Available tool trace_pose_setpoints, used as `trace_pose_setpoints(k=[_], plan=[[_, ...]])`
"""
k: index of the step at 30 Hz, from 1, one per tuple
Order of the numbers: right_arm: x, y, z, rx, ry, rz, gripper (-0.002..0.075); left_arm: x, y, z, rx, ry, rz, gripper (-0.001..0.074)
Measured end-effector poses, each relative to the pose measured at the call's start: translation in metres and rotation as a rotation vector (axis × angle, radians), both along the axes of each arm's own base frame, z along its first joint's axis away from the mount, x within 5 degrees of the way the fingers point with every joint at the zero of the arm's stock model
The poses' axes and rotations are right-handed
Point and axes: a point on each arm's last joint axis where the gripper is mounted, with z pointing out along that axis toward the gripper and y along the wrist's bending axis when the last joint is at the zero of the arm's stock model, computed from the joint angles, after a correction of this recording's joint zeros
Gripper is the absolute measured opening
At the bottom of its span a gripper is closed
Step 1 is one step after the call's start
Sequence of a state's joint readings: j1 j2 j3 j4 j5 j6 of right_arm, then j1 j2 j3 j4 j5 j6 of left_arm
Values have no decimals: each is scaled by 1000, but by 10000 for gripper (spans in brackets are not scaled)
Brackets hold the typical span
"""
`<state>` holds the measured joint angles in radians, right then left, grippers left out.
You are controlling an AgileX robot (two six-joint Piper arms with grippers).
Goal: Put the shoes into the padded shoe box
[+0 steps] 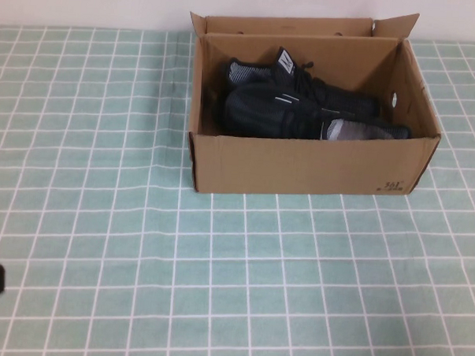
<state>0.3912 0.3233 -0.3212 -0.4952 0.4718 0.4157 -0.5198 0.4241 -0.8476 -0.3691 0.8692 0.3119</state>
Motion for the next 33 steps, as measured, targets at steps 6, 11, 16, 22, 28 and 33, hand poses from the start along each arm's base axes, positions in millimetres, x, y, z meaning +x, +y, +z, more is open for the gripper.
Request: trace_pose_setpoints(k=[6,11,16,22,28,33], plan=[[0,0,0,0,0,0,-7,16,2,-11,21,-111,96,-3],[0,0,0,0,0,0,-7,21,10,-32,-64,-265,215,-3],[0,0,0,0,0,0,-7,12,23,-64,-103,-355,354,-3],[0,0,0,0,0,0,-7,12,32,-117,-31,-366,493,-3],[0,0,0,0,0,0,-7,19,37,-170,-18,-245,641,-3],[0,0,0,-2,-1,0,-7,23,39,-200,-27,-114,697,-3]])
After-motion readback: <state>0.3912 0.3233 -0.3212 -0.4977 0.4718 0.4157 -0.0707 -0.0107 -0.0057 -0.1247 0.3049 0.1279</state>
